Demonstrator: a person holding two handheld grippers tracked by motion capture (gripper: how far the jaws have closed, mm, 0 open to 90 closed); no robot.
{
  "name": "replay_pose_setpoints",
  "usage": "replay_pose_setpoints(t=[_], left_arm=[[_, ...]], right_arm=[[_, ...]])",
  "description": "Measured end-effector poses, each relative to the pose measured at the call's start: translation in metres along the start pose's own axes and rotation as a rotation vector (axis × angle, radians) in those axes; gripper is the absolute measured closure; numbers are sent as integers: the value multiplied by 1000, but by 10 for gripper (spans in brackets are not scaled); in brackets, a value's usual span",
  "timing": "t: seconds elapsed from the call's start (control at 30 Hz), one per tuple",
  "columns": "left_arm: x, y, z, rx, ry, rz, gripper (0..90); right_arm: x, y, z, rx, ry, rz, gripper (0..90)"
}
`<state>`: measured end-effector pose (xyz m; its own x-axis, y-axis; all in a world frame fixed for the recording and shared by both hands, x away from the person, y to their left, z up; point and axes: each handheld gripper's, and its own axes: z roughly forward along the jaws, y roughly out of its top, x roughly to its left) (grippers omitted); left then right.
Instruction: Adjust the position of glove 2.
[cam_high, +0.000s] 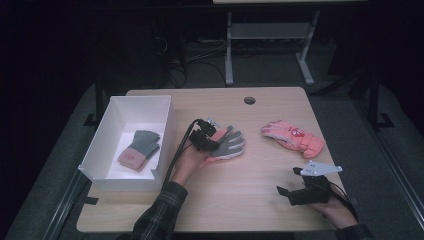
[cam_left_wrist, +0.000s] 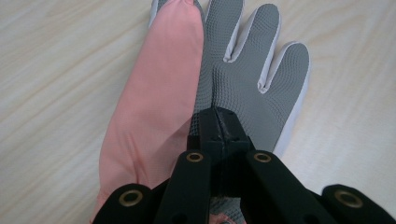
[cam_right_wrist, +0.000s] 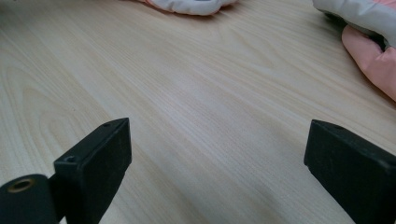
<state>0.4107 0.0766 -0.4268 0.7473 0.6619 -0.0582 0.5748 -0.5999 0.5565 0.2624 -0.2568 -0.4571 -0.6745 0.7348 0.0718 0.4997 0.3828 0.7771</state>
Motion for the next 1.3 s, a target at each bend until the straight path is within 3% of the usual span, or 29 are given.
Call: replay_pose_setpoints(t=[0.5, 0.63, 0.8, 0.97, 1.03, 1.17, 1.3], left_arm=[[-54, 0, 2, 39, -166, 125, 900], [-70, 0, 4, 44, -226, 131, 900], [-85, 1, 4, 49, -256, 162, 900], [-78, 4, -12, 9, -263, 153, 899], [-70, 4, -22, -21, -245, 138, 899], [-46, -4, -32, -35, -154, 85, 899], [-31, -18, -25, -7, -143, 39, 899]], right_arm=[[-1, 0, 0, -2, -4, -2, 73], [-1, 0, -1, -1, -7, 5, 73], [-1, 0, 0, 2, -7, 3, 73], [-1, 0, 0, -1, -6, 7, 73], [-2, 0, 0, -1, -5, 7, 73], [-1, 0, 0, 1, -6, 3, 73], [-1, 0, 0, 0, -7, 5, 72]])
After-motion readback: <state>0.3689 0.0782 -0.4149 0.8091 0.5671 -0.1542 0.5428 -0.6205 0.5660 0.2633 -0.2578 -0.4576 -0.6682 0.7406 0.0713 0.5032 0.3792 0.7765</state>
